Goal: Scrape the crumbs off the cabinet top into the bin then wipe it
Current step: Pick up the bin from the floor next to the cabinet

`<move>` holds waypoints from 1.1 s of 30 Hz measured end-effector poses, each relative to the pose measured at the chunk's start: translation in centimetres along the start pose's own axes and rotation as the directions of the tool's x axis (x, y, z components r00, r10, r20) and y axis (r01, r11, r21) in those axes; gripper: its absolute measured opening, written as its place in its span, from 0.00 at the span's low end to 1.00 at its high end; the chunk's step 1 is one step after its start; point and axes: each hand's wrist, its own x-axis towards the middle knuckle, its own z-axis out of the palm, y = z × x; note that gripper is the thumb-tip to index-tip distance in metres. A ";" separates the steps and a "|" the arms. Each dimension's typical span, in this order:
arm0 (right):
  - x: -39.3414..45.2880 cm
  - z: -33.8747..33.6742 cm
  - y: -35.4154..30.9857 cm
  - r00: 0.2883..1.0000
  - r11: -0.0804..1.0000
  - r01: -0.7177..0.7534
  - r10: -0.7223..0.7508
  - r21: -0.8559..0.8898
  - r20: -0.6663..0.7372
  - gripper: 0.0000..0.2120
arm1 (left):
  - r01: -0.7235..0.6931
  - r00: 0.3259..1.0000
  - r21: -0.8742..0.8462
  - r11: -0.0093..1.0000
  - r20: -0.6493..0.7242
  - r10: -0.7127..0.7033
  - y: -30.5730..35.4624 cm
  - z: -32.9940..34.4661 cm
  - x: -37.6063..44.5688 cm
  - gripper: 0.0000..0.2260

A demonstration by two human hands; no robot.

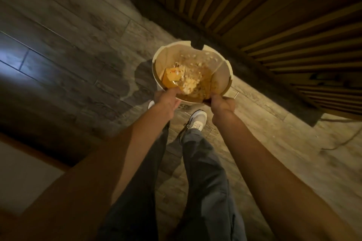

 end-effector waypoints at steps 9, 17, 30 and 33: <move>-14.2 -5.2 -2.3 0.992 0.976 -0.120 0.112 0.181 0.053 0.15 | 0.070 0.994 0.043 0.997 0.079 -0.073 0.4 -1.1 -14.0 0.17; -21.8 -7.8 -6.1 0.930 0.974 -0.081 -0.002 0.211 0.368 0.07 | -0.106 0.992 0.041 0.994 0.073 0.102 7.2 -3.0 -20.5 0.18; -20.3 -15.8 -25.7 0.497 0.343 0.792 -0.843 -0.505 0.206 0.16 | -0.339 0.910 0.112 0.934 -0.213 0.355 14.2 -3.4 -22.2 0.30; -17.4 -16.7 -31.3 0.335 0.127 0.808 -0.902 -0.575 0.271 0.22 | -0.408 0.871 0.128 0.904 -0.243 0.427 14.8 -1.8 -21.5 0.31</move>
